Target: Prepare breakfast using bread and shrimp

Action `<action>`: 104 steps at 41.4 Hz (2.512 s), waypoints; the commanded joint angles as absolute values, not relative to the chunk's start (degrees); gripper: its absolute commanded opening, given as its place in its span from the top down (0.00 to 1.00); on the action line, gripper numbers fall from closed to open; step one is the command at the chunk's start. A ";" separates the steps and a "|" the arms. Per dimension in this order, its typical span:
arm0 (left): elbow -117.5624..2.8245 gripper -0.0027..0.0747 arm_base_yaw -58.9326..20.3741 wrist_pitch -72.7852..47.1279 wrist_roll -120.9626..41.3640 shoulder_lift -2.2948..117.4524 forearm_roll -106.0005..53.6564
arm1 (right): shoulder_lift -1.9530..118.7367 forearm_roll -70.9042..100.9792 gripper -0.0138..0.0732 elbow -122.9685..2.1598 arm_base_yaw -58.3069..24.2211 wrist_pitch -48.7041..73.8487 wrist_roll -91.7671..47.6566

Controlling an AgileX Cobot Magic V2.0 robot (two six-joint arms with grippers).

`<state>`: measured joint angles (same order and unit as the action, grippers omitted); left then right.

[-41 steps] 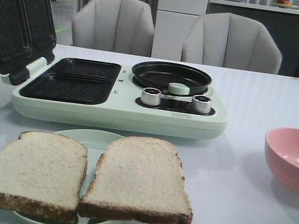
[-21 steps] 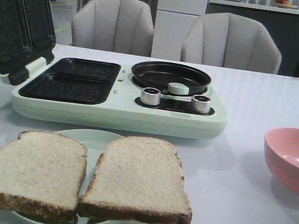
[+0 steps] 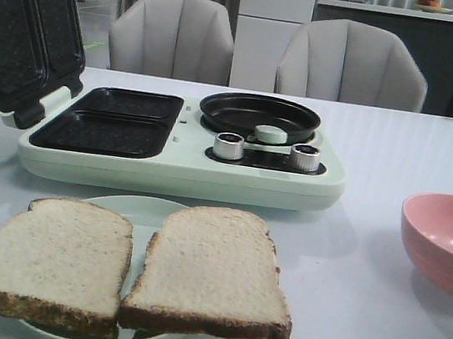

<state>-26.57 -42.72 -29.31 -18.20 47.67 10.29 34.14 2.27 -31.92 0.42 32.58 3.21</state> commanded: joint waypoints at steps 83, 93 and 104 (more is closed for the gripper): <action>-31.87 0.84 -52.37 -27.76 23.42 69.75 61.72 | 34.72 2.33 0.20 -33.60 0.60 27.97 3.05; -36.71 0.84 -52.37 -31.15 23.42 61.94 71.00 | 34.72 2.33 0.20 -33.60 0.60 27.97 3.05; -41.53 0.84 -49.92 -31.76 23.42 65.05 89.83 | 34.72 2.33 0.20 -33.60 0.60 27.93 3.05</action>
<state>-38.41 -51.32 -31.35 22.59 63.42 81.55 34.14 2.27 -31.92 0.42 32.58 3.21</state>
